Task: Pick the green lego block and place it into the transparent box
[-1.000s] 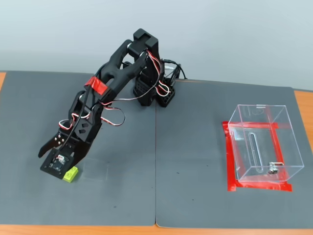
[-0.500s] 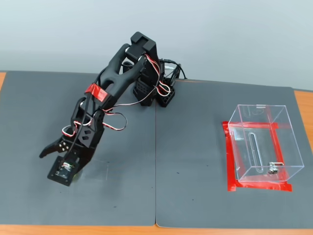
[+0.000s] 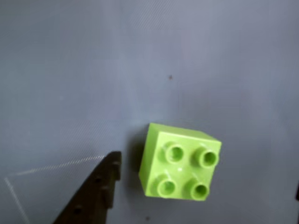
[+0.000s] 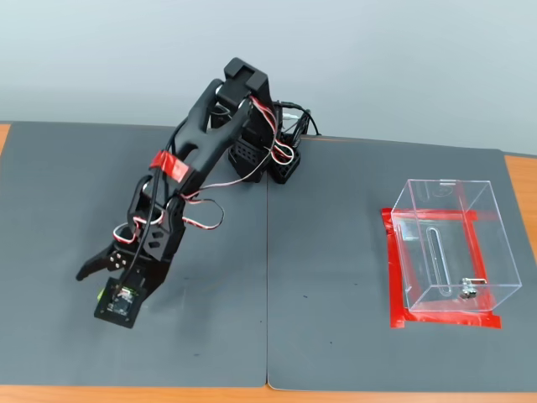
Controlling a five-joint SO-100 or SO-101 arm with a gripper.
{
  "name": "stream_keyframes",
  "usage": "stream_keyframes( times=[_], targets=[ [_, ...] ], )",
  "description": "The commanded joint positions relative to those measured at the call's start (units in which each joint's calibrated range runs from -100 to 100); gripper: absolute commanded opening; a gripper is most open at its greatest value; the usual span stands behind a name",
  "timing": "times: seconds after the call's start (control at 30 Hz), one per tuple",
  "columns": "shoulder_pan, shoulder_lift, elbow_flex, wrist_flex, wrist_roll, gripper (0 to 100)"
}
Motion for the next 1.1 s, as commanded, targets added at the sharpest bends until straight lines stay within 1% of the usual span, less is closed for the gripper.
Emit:
stream_keyframes(
  times=[0.0, 0.4, 0.87, 0.93, 1.07],
  targets=[
    [1.02, -0.24, -2.69, 0.29, -0.03, 41],
    [2.07, 3.57, -2.78, 0.29, -0.03, 41],
    [2.14, 5.95, -6.58, 0.38, 0.02, 40],
    [2.14, 5.95, -6.58, 0.38, 0.02, 38],
    [2.07, 6.03, -6.58, 0.29, 0.02, 29]
  ],
)
